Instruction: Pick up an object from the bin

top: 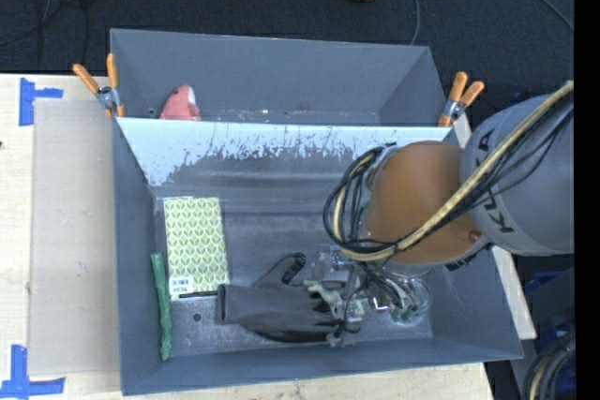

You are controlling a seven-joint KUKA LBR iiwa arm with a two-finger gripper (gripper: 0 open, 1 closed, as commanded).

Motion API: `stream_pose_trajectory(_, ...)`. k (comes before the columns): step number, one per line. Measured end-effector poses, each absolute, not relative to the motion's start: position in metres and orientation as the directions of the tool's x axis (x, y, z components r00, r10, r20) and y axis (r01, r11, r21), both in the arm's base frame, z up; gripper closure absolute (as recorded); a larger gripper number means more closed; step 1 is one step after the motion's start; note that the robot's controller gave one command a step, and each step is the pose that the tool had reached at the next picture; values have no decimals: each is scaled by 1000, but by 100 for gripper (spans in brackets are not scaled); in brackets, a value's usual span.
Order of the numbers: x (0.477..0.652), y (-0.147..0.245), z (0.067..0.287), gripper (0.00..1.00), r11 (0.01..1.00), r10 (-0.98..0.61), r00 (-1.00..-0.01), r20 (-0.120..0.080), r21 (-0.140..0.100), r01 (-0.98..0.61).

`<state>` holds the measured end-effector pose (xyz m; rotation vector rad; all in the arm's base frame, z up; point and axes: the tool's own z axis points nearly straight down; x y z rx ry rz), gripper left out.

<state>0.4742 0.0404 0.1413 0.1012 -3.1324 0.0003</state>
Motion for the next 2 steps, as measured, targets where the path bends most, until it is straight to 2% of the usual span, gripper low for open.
stream_pose_trajectory(1,473,71,82,0,996,85,-996,0,2,85)
stream_pose_trajectory(2,469,61,69,100,1000,-8,-1000,6,1,-8)
